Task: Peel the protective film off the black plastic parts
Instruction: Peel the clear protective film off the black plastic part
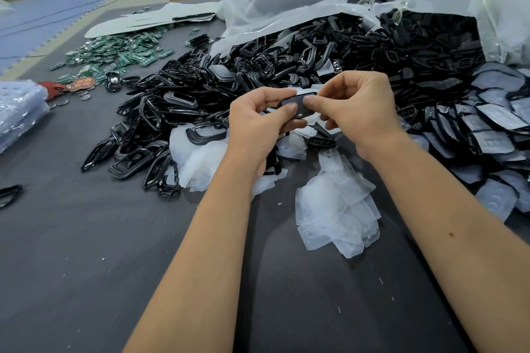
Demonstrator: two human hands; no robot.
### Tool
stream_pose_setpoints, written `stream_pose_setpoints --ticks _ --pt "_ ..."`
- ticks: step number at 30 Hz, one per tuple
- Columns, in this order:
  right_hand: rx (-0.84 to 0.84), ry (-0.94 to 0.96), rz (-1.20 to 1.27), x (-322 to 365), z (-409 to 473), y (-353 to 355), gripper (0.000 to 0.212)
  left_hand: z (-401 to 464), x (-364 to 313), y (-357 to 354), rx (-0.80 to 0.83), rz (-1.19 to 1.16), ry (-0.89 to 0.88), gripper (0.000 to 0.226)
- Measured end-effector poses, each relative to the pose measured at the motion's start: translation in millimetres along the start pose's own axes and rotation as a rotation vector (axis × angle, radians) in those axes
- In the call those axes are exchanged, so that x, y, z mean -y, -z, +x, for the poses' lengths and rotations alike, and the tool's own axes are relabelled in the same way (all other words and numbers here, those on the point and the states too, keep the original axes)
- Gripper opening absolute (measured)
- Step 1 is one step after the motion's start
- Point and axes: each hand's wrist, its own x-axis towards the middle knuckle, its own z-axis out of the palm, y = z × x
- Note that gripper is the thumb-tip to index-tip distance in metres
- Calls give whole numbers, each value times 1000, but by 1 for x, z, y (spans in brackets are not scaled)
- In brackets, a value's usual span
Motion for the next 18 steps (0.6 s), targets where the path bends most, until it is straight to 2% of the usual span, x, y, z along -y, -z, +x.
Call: stream_pose_setpoints --ticks 4,6,10,14,18 --pt "107 -268 334 2 2 5 13 -1 -2 -1 6 -23 1 19" --pt "157 -319 408 1 5 10 11 -1 -2 -1 12 -40 5 20" --pt "225 -278 334 0 4 8 15 -1 -3 -1 30 -67 14 19" --pt "178 -231 298 -4 4 2 16 -1 -2 0 42 -86 23 17" --pt "185 -185 302 -6 6 0 8 -2 -2 0 32 -84 23 12"
